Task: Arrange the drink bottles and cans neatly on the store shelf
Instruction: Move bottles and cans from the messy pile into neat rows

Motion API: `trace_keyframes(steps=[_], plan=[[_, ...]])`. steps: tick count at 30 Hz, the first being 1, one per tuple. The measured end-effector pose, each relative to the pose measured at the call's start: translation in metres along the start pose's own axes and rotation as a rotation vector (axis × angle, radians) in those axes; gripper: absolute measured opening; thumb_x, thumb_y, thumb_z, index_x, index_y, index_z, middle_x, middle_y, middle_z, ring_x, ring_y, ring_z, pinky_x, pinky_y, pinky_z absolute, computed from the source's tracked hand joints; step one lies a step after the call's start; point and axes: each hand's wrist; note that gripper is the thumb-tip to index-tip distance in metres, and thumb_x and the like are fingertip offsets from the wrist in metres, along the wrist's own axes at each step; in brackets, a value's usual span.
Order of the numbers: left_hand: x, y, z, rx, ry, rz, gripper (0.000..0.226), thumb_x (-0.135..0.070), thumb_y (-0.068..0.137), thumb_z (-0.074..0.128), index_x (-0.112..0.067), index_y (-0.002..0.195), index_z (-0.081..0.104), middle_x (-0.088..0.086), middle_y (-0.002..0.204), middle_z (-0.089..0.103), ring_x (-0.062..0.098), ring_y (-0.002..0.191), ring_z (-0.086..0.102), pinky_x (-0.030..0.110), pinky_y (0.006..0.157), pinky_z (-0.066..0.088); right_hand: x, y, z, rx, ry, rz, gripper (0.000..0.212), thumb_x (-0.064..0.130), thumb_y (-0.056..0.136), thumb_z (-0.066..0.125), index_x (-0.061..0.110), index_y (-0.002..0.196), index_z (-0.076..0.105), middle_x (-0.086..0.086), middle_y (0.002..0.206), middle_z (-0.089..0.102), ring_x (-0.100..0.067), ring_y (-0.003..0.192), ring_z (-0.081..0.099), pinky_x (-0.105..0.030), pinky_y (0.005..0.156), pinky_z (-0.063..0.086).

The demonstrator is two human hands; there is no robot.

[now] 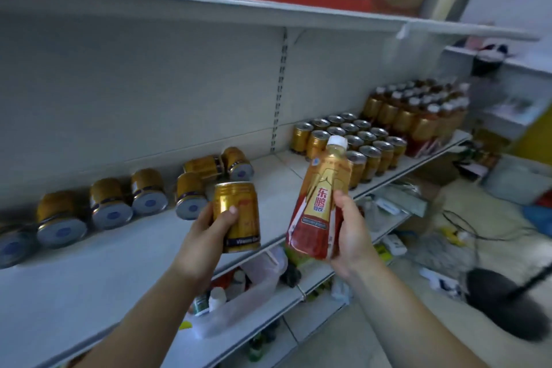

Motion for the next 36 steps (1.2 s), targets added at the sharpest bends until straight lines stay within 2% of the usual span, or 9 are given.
trace_keyframes(steps=[5, 8, 11, 15, 19, 24, 28, 32, 36], plan=[[0.011, 0.018, 0.104, 0.128, 0.035, -0.002, 0.055, -0.042, 0.065, 0.077, -0.023, 0.113, 0.057, 0.010, 0.109, 0.068, 0.026, 0.098, 0.067, 0.041, 0.080, 0.053, 0.066, -0.012, -0.076, -0.112, 0.082, -0.106, 0.039, 0.039, 0.098, 0.042, 0.011, 0.121, 0.058, -0.016, 0.104, 0.070, -0.028, 0.093, 0.069, -0.047, 0.086, 0.054], [0.023, 0.028, 0.174, 0.207, 0.058, -0.013, 0.061, -0.048, 0.071, 0.069, -0.025, 0.124, 0.050, 0.008, 0.116, 0.066, 0.026, 0.103, 0.066, 0.046, 0.090, 0.052, 0.104, -0.015, -0.131, -0.142, 0.134, -0.161, 0.041, 0.041, 0.095, 0.046, 0.011, 0.118, 0.060, -0.013, 0.096, 0.072, -0.027, 0.089, 0.069, -0.046, 0.085, 0.053], [0.036, 0.037, 0.246, 0.271, 0.067, -0.024, 0.060, -0.049, 0.067, 0.065, -0.028, 0.122, 0.052, 0.005, 0.117, 0.066, 0.025, 0.106, 0.065, 0.048, 0.096, 0.048, 0.139, -0.013, -0.186, -0.199, 0.134, -0.209, 0.073, 0.049, 0.072, 0.065, 0.011, 0.133, 0.050, -0.017, 0.110, 0.069, -0.032, 0.099, 0.068, -0.050, 0.088, 0.053], [0.052, 0.045, 0.323, 0.300, 0.123, 0.004, 0.061, -0.052, 0.061, 0.068, -0.029, 0.117, 0.055, 0.003, 0.114, 0.068, 0.023, 0.102, 0.067, 0.041, 0.086, 0.053, 0.176, -0.007, -0.241, -0.214, 0.066, -0.265, 0.104, 0.054, 0.048, 0.087, 0.012, 0.135, 0.046, -0.021, 0.118, 0.066, -0.038, 0.105, 0.066, -0.058, 0.094, 0.050], [0.062, 0.056, 0.373, 0.268, 0.198, 0.015, 0.072, -0.052, 0.060, 0.068, -0.023, 0.124, 0.053, 0.003, 0.114, 0.067, 0.023, 0.101, 0.067, 0.042, 0.087, 0.054, 0.204, 0.009, -0.288, -0.226, 0.012, -0.300, 0.078, 0.037, 0.062, 0.072, 0.017, 0.132, 0.045, -0.017, 0.108, 0.070, -0.031, 0.092, 0.071, -0.052, 0.088, 0.054], [0.071, 0.096, 0.403, 0.221, 0.262, 0.017, 0.052, -0.037, 0.082, 0.067, -0.023, 0.130, 0.050, 0.002, 0.115, 0.066, 0.024, 0.102, 0.065, 0.045, 0.087, 0.053, 0.218, 0.051, -0.319, -0.221, -0.043, -0.286, 0.079, 0.037, 0.062, 0.074, 0.017, 0.133, 0.045, -0.015, 0.109, 0.070, -0.031, 0.093, 0.071, -0.052, 0.088, 0.055], [0.080, 0.143, 0.422, 0.208, 0.294, 0.013, 0.059, -0.046, 0.073, 0.074, -0.028, 0.125, 0.052, 0.002, 0.115, 0.066, 0.025, 0.103, 0.064, 0.049, 0.089, 0.052, 0.226, 0.098, -0.333, -0.239, -0.088, -0.264, 0.072, 0.032, 0.063, 0.075, 0.017, 0.128, 0.048, -0.016, 0.110, 0.069, -0.031, 0.092, 0.071, -0.047, 0.081, 0.057], [0.088, 0.197, 0.448, 0.209, 0.301, 0.046, 0.037, -0.029, 0.083, 0.069, -0.027, 0.117, 0.054, 0.001, 0.109, 0.066, 0.020, 0.098, 0.065, 0.036, 0.083, 0.053, 0.237, 0.151, -0.344, -0.233, -0.156, -0.271, 0.062, 0.024, 0.064, 0.086, 0.025, 0.116, 0.053, -0.013, 0.111, 0.068, -0.030, 0.094, 0.070, -0.044, 0.078, 0.058], [0.089, 0.240, 0.469, 0.171, 0.334, 0.070, 0.032, -0.027, 0.081, 0.072, -0.034, 0.107, 0.054, -0.006, 0.105, 0.066, 0.015, 0.097, 0.065, 0.033, 0.082, 0.052, 0.253, 0.200, -0.358, -0.197, -0.216, -0.268, 0.041, 0.014, 0.081, 0.074, 0.035, 0.106, 0.050, -0.006, 0.112, 0.066, -0.027, 0.099, 0.067, -0.039, 0.077, 0.056]])
Point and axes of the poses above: each hand's wrist, its own y-axis towards the middle knuckle, its own z-axis out of the palm, x = y × z
